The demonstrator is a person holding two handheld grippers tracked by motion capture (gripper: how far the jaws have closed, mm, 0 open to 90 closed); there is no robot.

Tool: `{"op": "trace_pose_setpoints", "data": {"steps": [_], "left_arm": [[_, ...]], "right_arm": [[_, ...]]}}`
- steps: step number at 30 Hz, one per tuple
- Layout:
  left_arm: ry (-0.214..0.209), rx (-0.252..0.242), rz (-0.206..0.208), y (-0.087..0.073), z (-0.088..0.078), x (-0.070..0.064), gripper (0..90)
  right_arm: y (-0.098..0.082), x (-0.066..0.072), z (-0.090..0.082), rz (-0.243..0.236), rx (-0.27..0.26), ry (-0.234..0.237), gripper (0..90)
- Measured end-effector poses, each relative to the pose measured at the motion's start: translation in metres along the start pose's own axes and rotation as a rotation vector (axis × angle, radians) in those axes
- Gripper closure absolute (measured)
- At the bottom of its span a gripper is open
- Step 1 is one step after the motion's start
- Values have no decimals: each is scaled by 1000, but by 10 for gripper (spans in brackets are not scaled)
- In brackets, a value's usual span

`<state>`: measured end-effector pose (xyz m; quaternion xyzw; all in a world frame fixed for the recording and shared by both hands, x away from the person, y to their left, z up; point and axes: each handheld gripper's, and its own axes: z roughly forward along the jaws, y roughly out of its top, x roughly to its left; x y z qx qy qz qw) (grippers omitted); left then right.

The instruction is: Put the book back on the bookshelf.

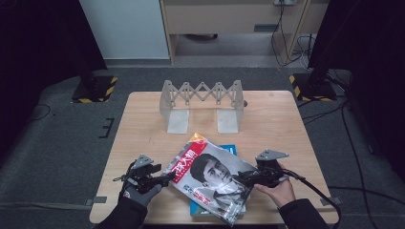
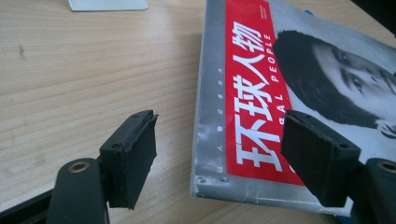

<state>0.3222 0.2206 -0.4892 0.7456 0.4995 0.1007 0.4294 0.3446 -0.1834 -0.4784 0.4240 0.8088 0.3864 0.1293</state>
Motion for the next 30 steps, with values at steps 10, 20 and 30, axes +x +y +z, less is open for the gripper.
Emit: {"op": "trace_pose_setpoints", "data": {"steps": [10, 20, 30], "left_arm": [[-67, 39, -68, -6, 9, 0, 218], [-110, 57, -73, -6, 12, -7, 224], [-139, -1, -115, -3, 3, -3, 320]], "right_arm": [[-3, 2, 5, -3, 26, 15, 102], [-6, 1, 9, 23, 24, 42, 99], [-7, 2, 12, 34, 19, 52, 98]]}}
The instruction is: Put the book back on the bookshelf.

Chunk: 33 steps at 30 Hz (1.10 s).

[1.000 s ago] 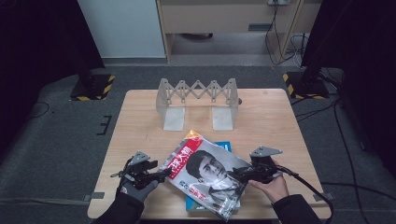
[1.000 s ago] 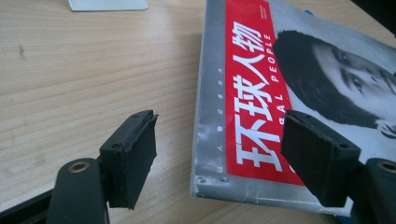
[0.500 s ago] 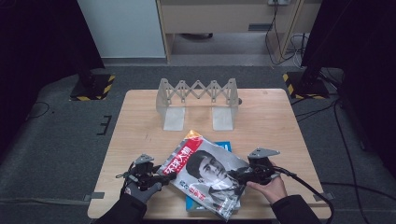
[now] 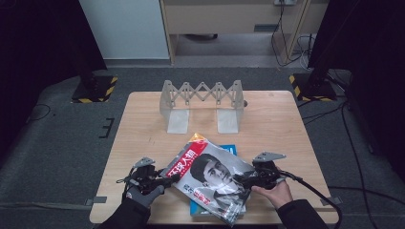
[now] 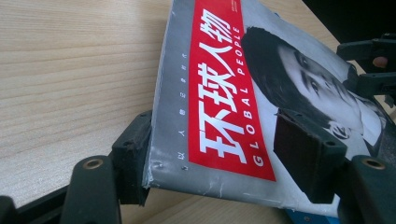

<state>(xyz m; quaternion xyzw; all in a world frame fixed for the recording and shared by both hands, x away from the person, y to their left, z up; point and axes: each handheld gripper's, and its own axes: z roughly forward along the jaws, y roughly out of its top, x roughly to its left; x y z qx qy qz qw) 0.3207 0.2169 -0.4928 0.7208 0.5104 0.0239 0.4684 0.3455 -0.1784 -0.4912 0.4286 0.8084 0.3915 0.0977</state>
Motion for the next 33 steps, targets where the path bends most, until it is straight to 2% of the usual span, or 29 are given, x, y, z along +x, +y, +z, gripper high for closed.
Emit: {"op": "trace_pose_setpoints", "data": {"steps": [3, 5, 7, 12, 15, 16, 17, 18, 20, 22, 30, 32, 33], "left_arm": [[-11, -14, -4, 1, -2, 0, 319], [-37, -45, -25, 2, -5, 1, 321], [-39, -50, -27, 2, -5, 1, 326], [-4, -9, -20, -1, -1, 1, 331], [10, 15, -34, -5, 0, 1, 323], [16, 49, -59, -11, 2, 0, 280], [16, 49, -59, -11, 2, 0, 255], [-5, 66, -77, -15, 4, -3, 231], [-14, 71, -80, -17, 4, -5, 222], [-25, 84, -65, -18, 7, -12, 231], [-6, 58, -62, -16, -4, -23, 342], [-5, 46, -53, -16, -7, -26, 351], [-19, 20, -42, -16, -9, -30, 359]], "right_arm": [[0, 0, 0, -4, -2, 0, 98], [-1, 0, 1, -6, -5, 0, 97], [-1, 0, 1, -11, -6, 1, 97], [-1, 0, 1, -15, -9, 3, 96], [-1, 1, 1, -17, -13, -1, 95], [-1, 1, 1, -17, -14, -2, 95], [-1, 1, 1, -17, -14, -2, 95], [-1, 1, 1, -17, -15, -3, 95], [-1, 1, 0, -17, -15, -3, 95], [-1, 1, 0, -15, -12, -3, 95], [0, 1, 0, -19, -8, -5, 95], [0, 1, 0, -18, -7, -4, 95], [0, 1, 0, -22, -8, -5, 95]]}}
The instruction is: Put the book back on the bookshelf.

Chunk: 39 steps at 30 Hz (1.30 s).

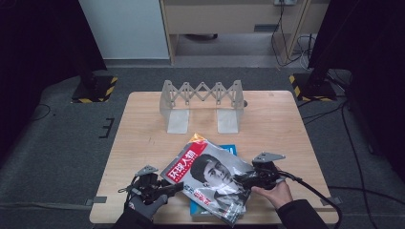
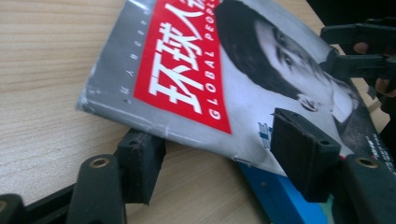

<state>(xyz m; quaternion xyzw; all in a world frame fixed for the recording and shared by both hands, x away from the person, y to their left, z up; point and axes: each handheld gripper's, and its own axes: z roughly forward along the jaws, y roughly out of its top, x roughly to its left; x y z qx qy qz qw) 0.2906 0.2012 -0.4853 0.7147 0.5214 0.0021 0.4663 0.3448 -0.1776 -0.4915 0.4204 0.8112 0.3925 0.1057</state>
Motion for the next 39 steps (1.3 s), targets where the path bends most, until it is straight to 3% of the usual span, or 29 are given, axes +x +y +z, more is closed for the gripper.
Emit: {"op": "trace_pose_setpoints", "data": {"steps": [6, 11, 16, 19, 21, 26, 33, 34, 35, 37, 39], "left_arm": [[-38, -75, 11, 8, -3, -2, 383], [-49, -102, 26, 18, 0, -2, 385], [-104, -136, 26, 29, 7, 1, 367], [-111, -132, 33, 31, 12, 0, 338], [-91, -124, 45, 32, 17, -2, 324], [-76, -125, 25, 39, 29, 2, 316], [-115, -133, -13, 39, 30, 4, 357], [-154, -121, -4, 37, 33, 1, 380], [-154, -121, -4, 37, 33, 1, 378], [-116, -106, 44, 34, 37, -5, 367], [-103, -99, 59, 36, 38, -6, 396]], "right_arm": [[0, 0, 1, 2, 0, 4, 94], [0, 0, 1, 7, -2, 10, 96], [0, 0, 1, 7, -4, 11, 97], [0, -1, 2, 4, -6, 11, 97], [0, -1, 2, 3, -7, 12, 98], [0, -1, 2, -2, -9, 11, 100], [0, -1, 2, -3, -7, 12, 94], [0, -1, 2, 3, -6, 16, 92], [0, -1, 2, 3, -6, 16, 92], [-1, -1, 2, 5, -6, 16, 92], [-1, -1, 2, 1, -9, 13, 92]]}}
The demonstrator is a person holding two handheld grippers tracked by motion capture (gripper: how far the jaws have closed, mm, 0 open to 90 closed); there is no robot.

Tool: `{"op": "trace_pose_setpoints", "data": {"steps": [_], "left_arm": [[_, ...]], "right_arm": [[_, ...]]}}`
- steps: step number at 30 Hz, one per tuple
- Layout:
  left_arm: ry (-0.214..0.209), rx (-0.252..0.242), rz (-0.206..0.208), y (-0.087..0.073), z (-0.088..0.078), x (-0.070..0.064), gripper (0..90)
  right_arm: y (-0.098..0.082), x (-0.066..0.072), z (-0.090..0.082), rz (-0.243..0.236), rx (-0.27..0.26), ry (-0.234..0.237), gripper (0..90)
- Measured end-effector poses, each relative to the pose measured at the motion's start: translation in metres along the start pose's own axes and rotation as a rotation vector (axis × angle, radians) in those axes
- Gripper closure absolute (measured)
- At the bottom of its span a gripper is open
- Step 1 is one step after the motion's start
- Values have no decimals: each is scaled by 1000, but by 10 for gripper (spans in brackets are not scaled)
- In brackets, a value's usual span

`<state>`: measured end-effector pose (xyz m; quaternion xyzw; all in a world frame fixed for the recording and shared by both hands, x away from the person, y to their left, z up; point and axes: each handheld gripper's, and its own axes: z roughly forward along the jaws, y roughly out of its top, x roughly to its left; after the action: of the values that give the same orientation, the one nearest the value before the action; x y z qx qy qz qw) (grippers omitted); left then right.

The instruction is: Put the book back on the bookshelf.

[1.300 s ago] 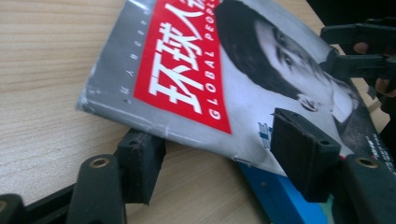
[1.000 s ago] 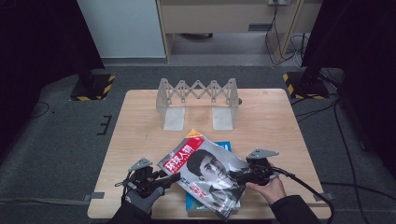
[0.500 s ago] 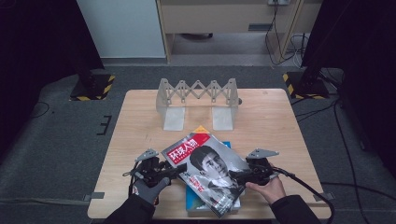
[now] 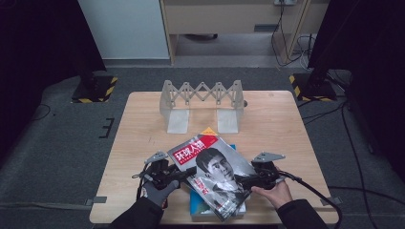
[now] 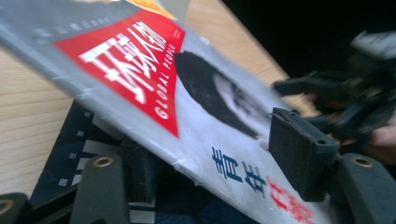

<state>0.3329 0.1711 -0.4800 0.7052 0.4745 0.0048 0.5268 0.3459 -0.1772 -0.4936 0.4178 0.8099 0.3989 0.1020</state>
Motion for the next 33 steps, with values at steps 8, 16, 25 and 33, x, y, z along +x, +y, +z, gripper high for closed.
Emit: {"op": "trace_pose_setpoints", "data": {"steps": [8, 16, 25, 33], "left_arm": [[24, 25, -19, 1, 17, 2, 363], [9, 33, -35, 0, 21, 3, 476], [-16, 17, -70, 2, 22, 4, 577], [-18, 1, -62, 7, 17, -3, 666]], "right_arm": [[0, 0, 0, -3, 0, 4, 92], [0, 0, 0, 2, 0, 6, 91], [0, -1, 1, 1, -2, 7, 88], [0, -2, 0, 0, -1, 9, 83]]}}
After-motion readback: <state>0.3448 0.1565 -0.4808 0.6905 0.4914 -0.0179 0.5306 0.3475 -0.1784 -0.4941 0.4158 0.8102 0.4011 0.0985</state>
